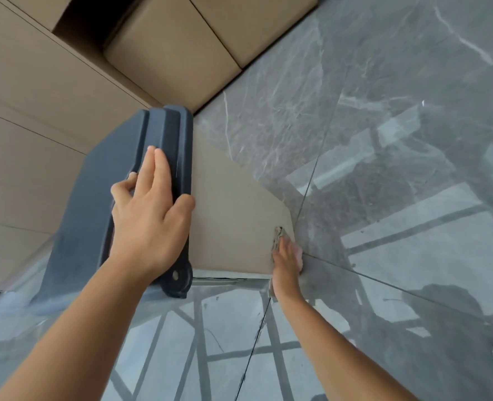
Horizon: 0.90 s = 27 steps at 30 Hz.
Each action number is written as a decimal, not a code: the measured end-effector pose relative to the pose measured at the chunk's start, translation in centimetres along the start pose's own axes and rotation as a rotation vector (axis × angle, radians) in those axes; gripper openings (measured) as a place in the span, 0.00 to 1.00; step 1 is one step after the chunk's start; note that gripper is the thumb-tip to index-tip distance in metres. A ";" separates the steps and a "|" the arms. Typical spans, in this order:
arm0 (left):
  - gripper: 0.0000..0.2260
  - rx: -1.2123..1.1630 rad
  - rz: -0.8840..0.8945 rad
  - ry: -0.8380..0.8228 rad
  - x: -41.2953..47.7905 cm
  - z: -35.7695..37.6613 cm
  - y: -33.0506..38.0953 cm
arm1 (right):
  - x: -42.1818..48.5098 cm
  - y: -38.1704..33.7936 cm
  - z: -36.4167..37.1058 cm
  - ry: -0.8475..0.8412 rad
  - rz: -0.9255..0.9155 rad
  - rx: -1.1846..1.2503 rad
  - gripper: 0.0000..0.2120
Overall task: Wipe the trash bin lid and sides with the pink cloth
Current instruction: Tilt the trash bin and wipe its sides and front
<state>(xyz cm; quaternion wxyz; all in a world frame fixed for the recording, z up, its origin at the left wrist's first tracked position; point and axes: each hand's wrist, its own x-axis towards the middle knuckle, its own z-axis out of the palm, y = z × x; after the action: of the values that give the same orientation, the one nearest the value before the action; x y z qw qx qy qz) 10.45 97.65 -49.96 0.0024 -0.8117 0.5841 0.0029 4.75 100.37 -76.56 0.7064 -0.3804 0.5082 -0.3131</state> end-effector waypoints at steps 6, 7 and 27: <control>0.35 -0.048 -0.026 0.001 0.0 0.0 -0.1 | -6.5 -8.0 5.1 -0.024 -0.762 -0.062 0.26; 0.36 -0.058 -0.030 0.005 -0.1 0.0 -0.2 | -6.5 -9.0 5.3 -0.030 -0.803 -0.005 0.26; 0.35 0.094 0.433 0.042 -8.4 -0.3 -6.1 | -2.5 -2.2 -0.2 -0.012 -0.120 0.242 0.22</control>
<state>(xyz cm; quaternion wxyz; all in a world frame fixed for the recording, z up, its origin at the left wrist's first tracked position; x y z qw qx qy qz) 13.56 107.58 -49.58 0.0274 -0.6663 0.7441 -0.0407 3.71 101.21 -73.51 0.7302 -0.3241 0.4385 -0.4117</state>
